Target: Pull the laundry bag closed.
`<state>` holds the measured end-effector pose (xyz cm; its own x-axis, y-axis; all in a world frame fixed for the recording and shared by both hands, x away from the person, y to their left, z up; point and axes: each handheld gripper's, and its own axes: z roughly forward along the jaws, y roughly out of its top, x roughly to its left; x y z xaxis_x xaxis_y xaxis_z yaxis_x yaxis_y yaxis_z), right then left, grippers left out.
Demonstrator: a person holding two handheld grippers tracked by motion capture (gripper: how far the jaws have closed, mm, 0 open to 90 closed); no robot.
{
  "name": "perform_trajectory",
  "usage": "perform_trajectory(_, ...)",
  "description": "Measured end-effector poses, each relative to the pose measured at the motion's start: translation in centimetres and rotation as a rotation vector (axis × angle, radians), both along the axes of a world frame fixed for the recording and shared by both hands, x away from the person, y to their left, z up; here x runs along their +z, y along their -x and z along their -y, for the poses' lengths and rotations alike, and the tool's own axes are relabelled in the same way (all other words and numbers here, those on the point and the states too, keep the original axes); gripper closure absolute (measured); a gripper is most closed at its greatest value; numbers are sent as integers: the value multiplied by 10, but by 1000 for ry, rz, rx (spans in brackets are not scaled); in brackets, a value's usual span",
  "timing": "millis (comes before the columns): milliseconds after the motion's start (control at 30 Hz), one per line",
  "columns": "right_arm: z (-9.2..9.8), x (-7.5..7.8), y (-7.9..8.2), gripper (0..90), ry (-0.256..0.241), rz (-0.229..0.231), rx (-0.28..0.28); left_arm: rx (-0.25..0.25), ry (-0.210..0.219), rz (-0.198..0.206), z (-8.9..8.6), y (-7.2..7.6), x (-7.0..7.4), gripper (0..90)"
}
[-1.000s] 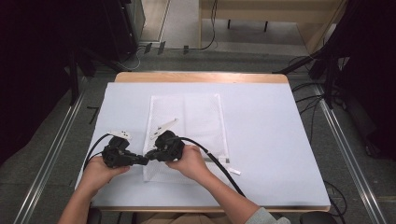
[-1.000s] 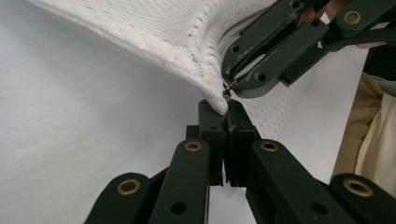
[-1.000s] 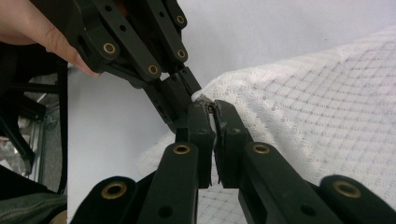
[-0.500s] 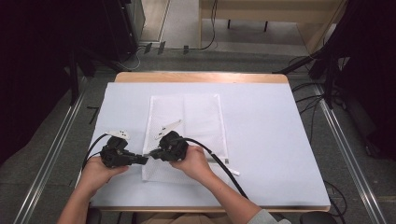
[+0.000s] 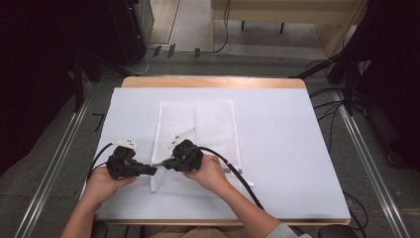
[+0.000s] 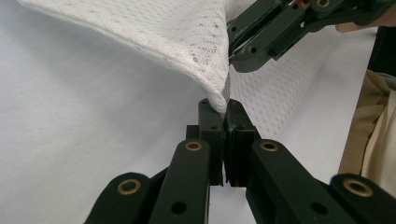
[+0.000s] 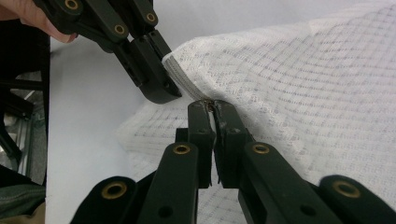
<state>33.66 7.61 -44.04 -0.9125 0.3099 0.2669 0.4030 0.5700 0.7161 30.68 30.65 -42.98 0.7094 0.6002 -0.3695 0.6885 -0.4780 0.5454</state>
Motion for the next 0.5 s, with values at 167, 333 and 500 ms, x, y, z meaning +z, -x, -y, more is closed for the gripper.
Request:
perform_trajectory(167, 4, -4, 1, 882, 3, -3, -12, 10, -7, -6, -3, 0, -1, 886)
perform_trajectory(333, 11, -7, -1, 882, 8, -5, -23, 5, -11, -3, -2, 0, 0, 885)
perform_trajectory(500, 14, -8, -2, 882, 12, -5, -27, 8, -9, -2, -3, 1, -1, 884)
